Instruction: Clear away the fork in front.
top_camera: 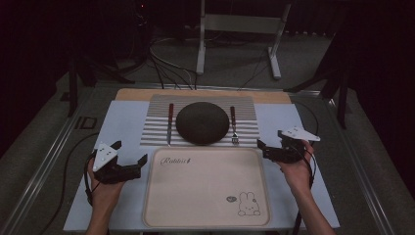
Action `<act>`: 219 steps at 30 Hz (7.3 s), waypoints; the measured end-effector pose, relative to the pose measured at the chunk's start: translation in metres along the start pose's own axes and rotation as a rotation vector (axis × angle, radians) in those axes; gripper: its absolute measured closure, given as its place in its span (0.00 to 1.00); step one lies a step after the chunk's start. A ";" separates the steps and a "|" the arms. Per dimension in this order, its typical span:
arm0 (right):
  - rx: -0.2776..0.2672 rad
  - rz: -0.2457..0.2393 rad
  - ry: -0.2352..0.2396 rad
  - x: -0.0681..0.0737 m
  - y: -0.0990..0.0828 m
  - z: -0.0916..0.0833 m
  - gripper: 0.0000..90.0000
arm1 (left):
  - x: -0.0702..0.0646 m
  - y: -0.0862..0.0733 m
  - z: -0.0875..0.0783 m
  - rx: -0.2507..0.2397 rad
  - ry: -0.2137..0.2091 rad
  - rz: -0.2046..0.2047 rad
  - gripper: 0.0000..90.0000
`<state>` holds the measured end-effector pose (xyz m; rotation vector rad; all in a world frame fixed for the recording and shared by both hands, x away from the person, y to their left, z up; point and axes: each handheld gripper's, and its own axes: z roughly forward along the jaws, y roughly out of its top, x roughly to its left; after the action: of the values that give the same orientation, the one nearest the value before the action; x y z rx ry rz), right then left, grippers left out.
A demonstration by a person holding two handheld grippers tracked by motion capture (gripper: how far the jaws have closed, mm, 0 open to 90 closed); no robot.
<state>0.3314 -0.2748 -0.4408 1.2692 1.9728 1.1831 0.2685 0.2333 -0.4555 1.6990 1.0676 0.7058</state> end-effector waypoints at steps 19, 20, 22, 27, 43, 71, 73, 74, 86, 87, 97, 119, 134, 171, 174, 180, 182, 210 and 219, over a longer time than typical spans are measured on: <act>0.014 -0.017 -0.013 0.008 0.045 0.028 0.12 | 0.000 0.000 0.001 0.003 0.003 0.001 0.00; 0.016 -0.011 -0.012 0.009 0.048 0.032 0.12 | 0.000 0.000 0.001 0.003 0.003 0.001 0.00; 0.016 -0.010 -0.013 0.009 0.050 0.033 0.12 | 0.000 0.000 0.001 0.002 0.003 0.001 0.00; 0.027 -0.010 -0.020 0.010 0.058 0.042 0.12 | 0.000 0.000 0.001 0.003 0.003 0.002 0.00; 0.051 -0.012 -0.063 0.009 0.086 0.072 0.12 | 0.001 0.000 0.002 0.003 0.007 -0.002 0.00; 0.169 0.038 -0.108 0.008 0.090 0.141 0.12 | 0.003 -0.001 0.005 0.004 0.009 -0.004 0.00; 0.181 0.040 -0.113 0.008 0.087 0.145 0.12 | 0.003 -0.001 0.005 0.004 0.009 -0.004 0.00; 0.190 0.041 -0.117 0.008 0.085 0.149 0.12 | 0.003 -0.001 0.005 0.003 0.008 -0.004 0.00; 0.271 0.055 -0.146 0.005 0.071 0.173 0.12 | 0.003 -0.001 0.005 0.001 0.004 -0.004 0.00; 0.278 0.056 -0.148 0.005 0.070 0.175 0.12 | 0.003 -0.001 0.005 0.003 0.004 -0.003 0.00; 0.340 0.036 -0.171 0.008 0.058 0.194 0.14 | 0.005 -0.001 0.004 -0.003 0.006 -0.014 0.00; 0.489 0.056 -0.125 0.000 0.043 0.212 0.75 | 0.007 -0.002 0.004 -0.006 0.007 -0.026 0.00; 0.677 0.037 -0.049 -0.010 0.051 0.203 0.86 | 0.004 -0.003 0.007 0.005 0.004 -0.017 0.00; 0.146 -0.035 -0.042 -0.004 0.053 0.114 0.87 | 0.001 -0.003 0.012 0.022 0.005 -0.002 0.00; 0.123 -0.045 -0.034 -0.002 0.054 0.108 0.87 | 0.000 -0.004 0.013 0.024 0.005 -0.001 0.00; 0.082 -0.057 -0.027 0.002 0.055 0.098 0.87 | -0.001 -0.004 0.014 0.029 0.003 0.003 0.00; 0.078 -0.056 -0.020 0.003 0.056 0.096 0.87 | -0.001 -0.004 0.014 0.029 0.004 0.003 0.00; 0.007 -0.084 0.014 0.017 0.060 0.070 0.87 | -0.011 0.006 0.023 0.018 -0.012 0.002 0.00; -0.018 -0.102 0.026 0.024 0.061 0.058 0.87 | -0.021 0.027 0.028 0.001 -0.020 0.031 0.00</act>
<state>0.3934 -0.2187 -0.4151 1.1355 2.0157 1.1714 0.2915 0.1985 -0.4397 1.7232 1.0294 0.7073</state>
